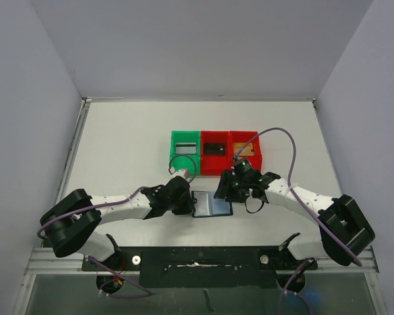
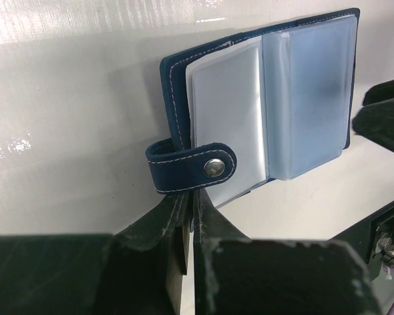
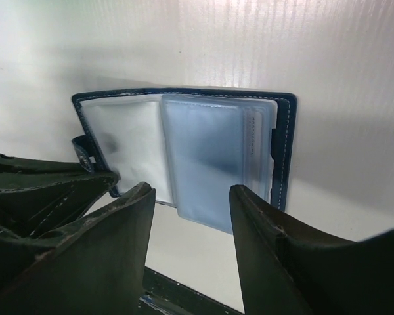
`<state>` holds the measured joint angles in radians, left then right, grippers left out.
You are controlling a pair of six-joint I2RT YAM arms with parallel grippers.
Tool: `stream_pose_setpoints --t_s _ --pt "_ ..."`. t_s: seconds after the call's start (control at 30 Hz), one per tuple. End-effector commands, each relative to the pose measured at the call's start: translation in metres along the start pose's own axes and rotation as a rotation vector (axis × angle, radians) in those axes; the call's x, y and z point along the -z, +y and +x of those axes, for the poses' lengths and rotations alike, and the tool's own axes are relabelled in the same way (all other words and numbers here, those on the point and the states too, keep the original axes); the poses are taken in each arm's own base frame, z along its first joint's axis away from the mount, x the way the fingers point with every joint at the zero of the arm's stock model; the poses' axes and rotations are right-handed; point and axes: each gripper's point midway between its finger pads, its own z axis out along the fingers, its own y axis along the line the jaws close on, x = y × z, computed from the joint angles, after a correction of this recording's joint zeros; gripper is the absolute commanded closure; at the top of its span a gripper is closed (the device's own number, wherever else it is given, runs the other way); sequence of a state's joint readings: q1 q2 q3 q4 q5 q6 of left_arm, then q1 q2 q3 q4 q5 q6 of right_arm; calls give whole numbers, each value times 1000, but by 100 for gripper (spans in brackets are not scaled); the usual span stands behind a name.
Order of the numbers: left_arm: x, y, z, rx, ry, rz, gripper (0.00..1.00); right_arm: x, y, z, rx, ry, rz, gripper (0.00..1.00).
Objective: Take the credit cards out of the card holder
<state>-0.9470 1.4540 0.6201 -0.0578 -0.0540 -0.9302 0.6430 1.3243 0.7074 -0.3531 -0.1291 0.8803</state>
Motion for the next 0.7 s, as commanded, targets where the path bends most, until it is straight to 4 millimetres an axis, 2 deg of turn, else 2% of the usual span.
stream_pose_setpoints --t_s 0.0,0.13,0.23,0.5,0.67 --pt "5 -18 -12 -13 -22 51 100 -11 -1 7 -12 19 -2 50" --pt "5 -18 -11 -14 -17 51 100 -14 -7 11 -6 34 19 50" --pt "5 -18 -11 -12 -17 51 100 -14 -3 11 3 34 2 51" --pt "5 -18 -11 -11 -19 54 100 -5 8 2 29 7 -14 68" --pt "5 -18 -11 -11 -18 54 100 -1 10 1 37 1 -9 70"
